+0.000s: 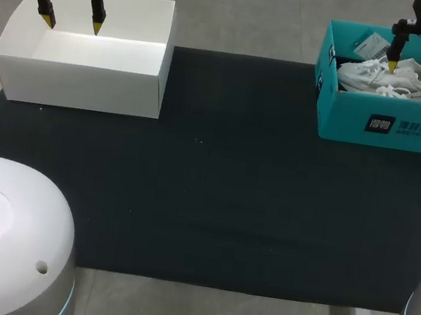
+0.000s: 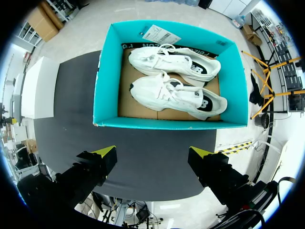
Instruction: Take the shoe out of the shoebox, open the shoe tongue, remove and reinsert the insole, then place the shoe into the shoebox
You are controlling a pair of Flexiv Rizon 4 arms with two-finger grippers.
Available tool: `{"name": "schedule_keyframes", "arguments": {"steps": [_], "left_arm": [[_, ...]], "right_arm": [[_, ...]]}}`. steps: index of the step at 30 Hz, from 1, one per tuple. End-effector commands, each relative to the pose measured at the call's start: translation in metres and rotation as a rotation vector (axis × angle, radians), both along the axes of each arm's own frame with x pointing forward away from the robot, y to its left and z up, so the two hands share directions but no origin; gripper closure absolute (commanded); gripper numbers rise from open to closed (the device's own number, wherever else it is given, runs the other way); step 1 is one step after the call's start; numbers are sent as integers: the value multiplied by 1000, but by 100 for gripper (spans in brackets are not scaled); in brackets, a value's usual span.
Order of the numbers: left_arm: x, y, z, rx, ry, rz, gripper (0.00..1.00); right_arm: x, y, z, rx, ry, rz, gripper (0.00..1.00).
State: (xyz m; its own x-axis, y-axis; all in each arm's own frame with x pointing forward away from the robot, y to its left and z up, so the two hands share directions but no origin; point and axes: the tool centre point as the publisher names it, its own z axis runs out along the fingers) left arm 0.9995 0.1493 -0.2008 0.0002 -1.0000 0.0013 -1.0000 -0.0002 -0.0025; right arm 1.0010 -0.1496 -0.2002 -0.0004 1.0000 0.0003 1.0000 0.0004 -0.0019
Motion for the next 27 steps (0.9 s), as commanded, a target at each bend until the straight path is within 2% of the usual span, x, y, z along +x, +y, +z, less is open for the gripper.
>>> {"name": "schedule_keyframes", "arguments": {"steps": [1,11,13,20,27], "left_arm": [[0,0,0,1,1,0,0],[0,0,0,1,1,0,0],[0,0,0,1,1,0,0],[0,0,0,1,1,0,0],[0,0,0,1,1,0,0]], "right_arm": [[0,0,0,0,0,0,0],[0,0,0,0,0,0,0],[4,-4,-6,-39,5,-32,0],[17,-45,-16,-115,-26,-152,0],[25,-100,-32,-113,-83,-290,0]]}}
